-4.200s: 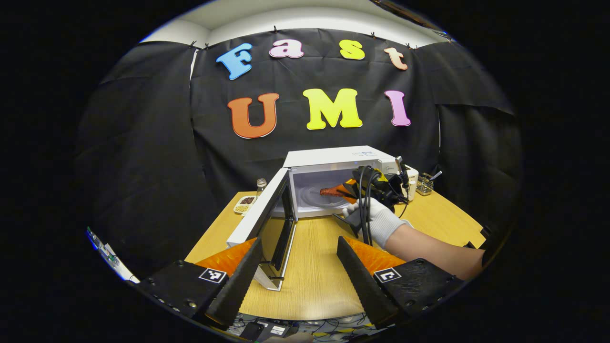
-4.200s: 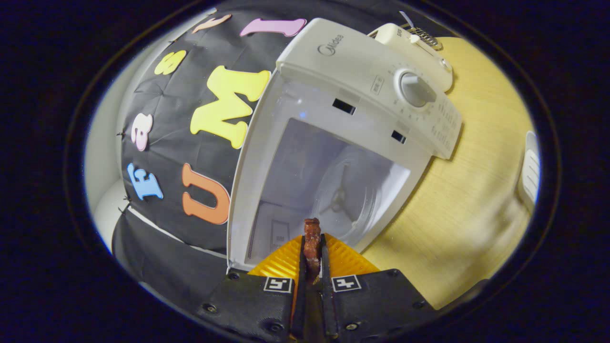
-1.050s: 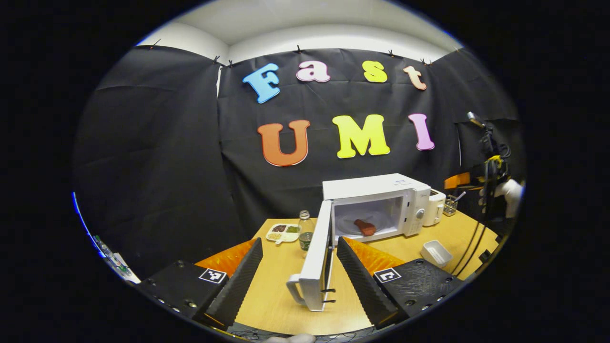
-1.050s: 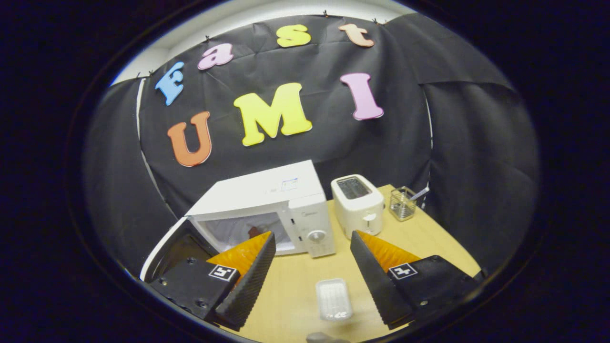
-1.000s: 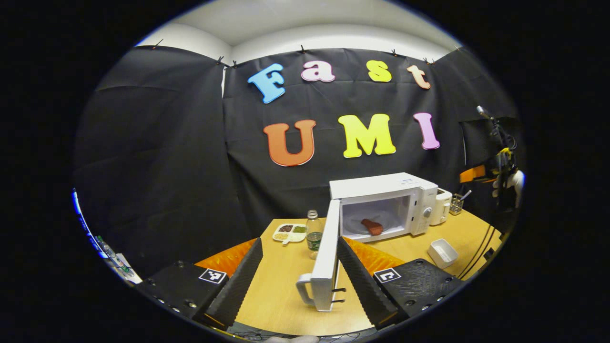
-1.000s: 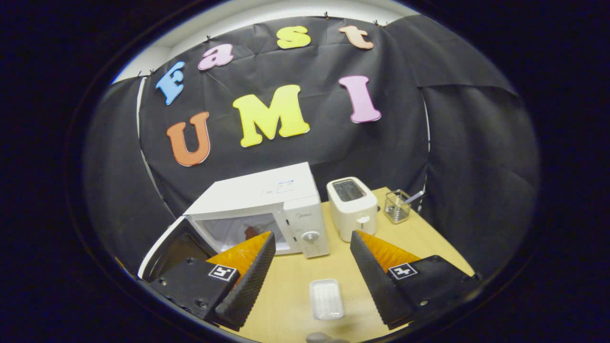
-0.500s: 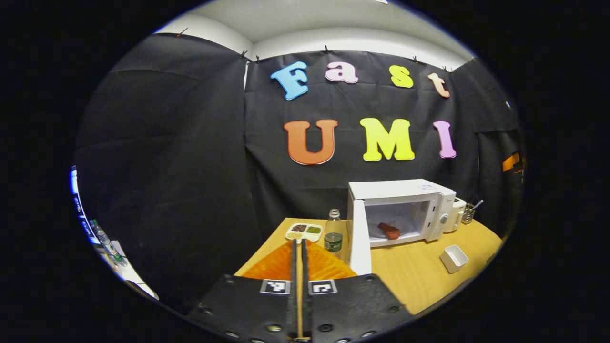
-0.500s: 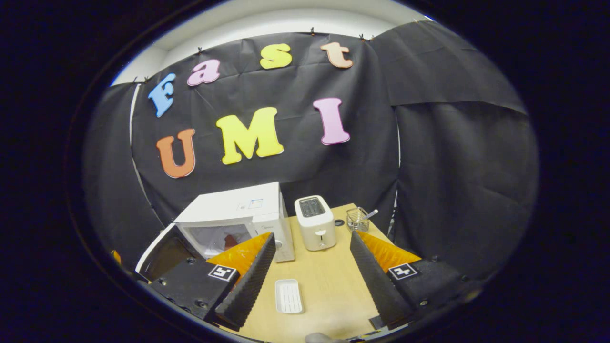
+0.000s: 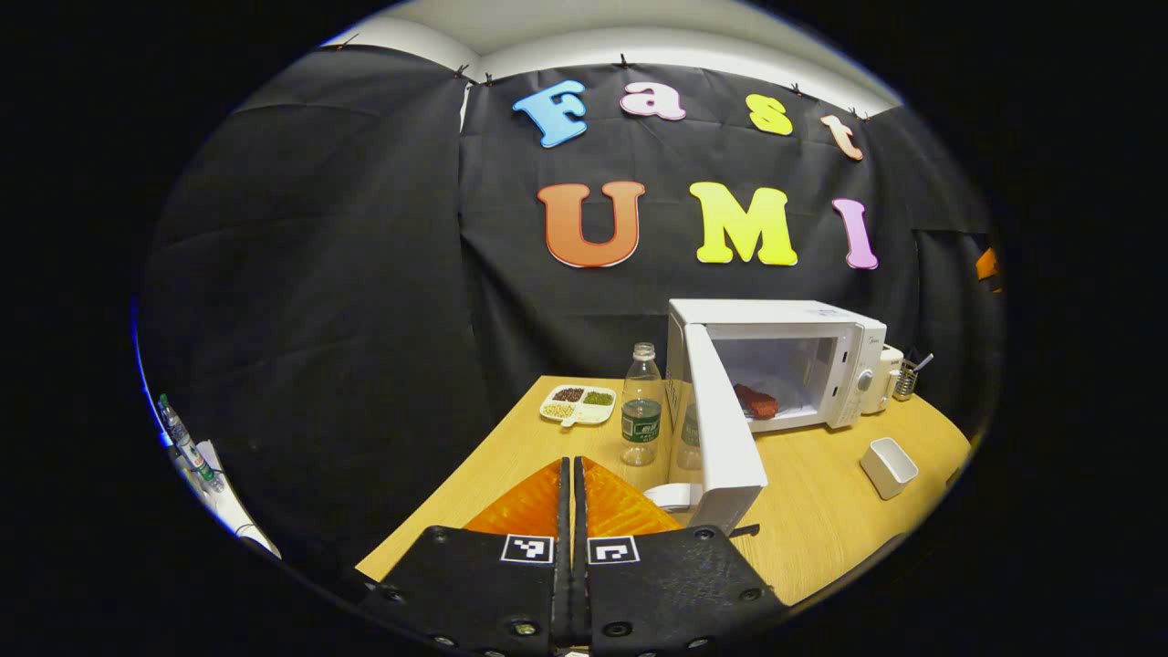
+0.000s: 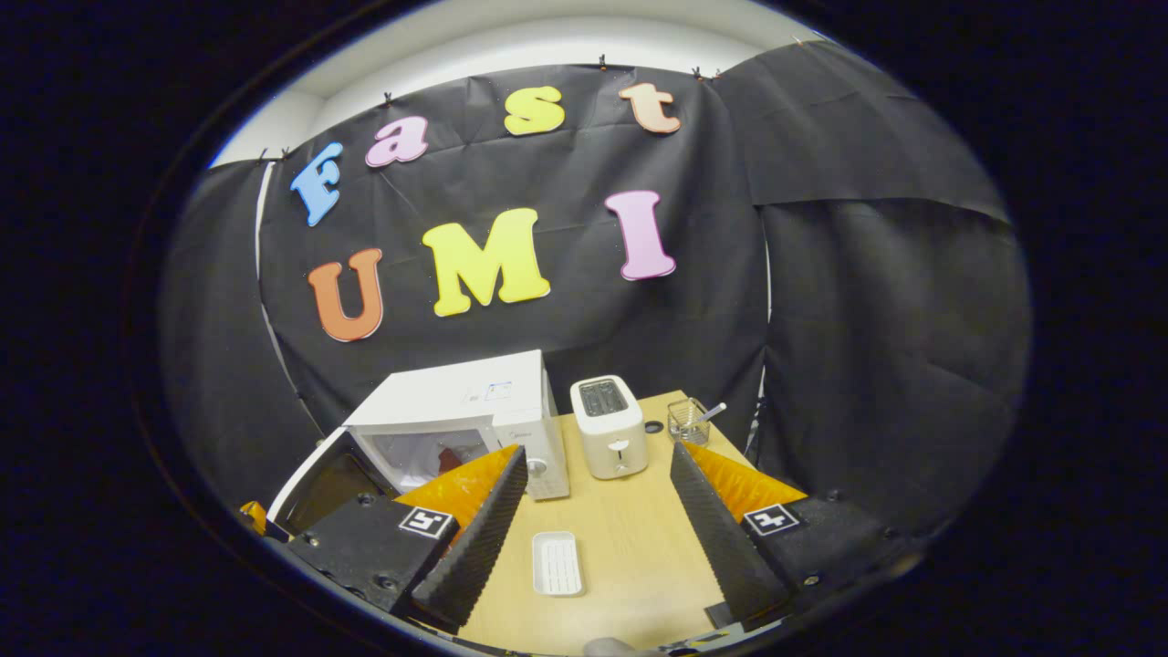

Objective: Open the microwave oven with the left hand, put the food in, and close the microwave oven.

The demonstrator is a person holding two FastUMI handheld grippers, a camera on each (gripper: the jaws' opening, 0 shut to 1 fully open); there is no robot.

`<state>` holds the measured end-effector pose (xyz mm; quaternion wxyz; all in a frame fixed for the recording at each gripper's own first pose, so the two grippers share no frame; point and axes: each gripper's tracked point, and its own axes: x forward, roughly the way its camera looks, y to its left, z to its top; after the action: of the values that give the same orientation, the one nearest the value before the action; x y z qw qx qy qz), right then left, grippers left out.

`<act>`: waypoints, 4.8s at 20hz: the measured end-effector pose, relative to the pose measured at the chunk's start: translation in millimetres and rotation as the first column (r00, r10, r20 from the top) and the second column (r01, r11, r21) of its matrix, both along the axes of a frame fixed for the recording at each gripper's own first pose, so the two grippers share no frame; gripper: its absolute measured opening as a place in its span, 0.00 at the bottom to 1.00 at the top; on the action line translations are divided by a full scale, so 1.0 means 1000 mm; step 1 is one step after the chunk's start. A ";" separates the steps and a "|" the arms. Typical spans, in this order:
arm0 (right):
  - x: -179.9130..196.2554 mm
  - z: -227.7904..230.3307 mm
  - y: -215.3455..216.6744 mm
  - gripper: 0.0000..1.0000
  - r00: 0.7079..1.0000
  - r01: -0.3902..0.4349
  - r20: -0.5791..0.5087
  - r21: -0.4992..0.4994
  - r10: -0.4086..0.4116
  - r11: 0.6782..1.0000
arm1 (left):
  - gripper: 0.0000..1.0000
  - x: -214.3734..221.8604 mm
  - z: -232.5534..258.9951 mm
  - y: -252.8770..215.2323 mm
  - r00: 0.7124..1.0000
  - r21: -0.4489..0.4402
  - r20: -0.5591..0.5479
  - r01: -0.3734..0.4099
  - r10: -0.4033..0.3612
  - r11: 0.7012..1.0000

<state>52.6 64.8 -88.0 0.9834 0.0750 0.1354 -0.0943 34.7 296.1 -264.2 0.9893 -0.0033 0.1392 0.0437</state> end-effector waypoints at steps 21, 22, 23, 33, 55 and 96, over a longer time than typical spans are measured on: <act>-0.011 -0.040 -0.056 1.00 0.995 0.043 -0.096 0.070 -0.037 0.997 | 0.00 0.028 -0.024 -0.194 0.950 -0.055 -0.049 0.307 -0.310 0.950; -0.010 -0.041 -0.060 1.00 0.994 0.044 -0.099 0.074 -0.037 0.996 | 0.00 0.031 -0.022 -0.205 0.944 -0.057 -0.049 0.323 -0.326 0.945; -0.010 -0.043 -0.065 1.00 0.994 0.047 -0.104 0.078 -0.039 0.996 | 0.00 0.035 -0.021 -0.218 0.938 -0.056 -0.046 0.341 -0.343 0.938; 0.008 -0.060 -0.112 1.00 0.988 0.075 -0.145 0.098 -0.060 0.992 | 0.00 0.093 -0.023 -0.319 0.895 -0.055 -0.038 0.442 -0.444 0.895; 0.072 -0.085 -0.175 1.00 0.970 0.036 -0.244 0.089 -0.013 0.995 | 0.00 0.248 -0.031 -0.421 0.914 -0.079 -0.032 0.402 -0.405 0.912; -0.072 0.062 0.018 1.00 0.972 -0.155 0.155 -0.130 0.175 0.979 | 0.93 -0.039 0.225 -0.275 0.961 -0.006 0.194 0.205 -0.200 0.979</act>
<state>-18.9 82.9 -26.0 0.9984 0.0135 0.0534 -0.0132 -4.7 20.7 -38.9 0.9973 -0.0059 0.0433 -0.0598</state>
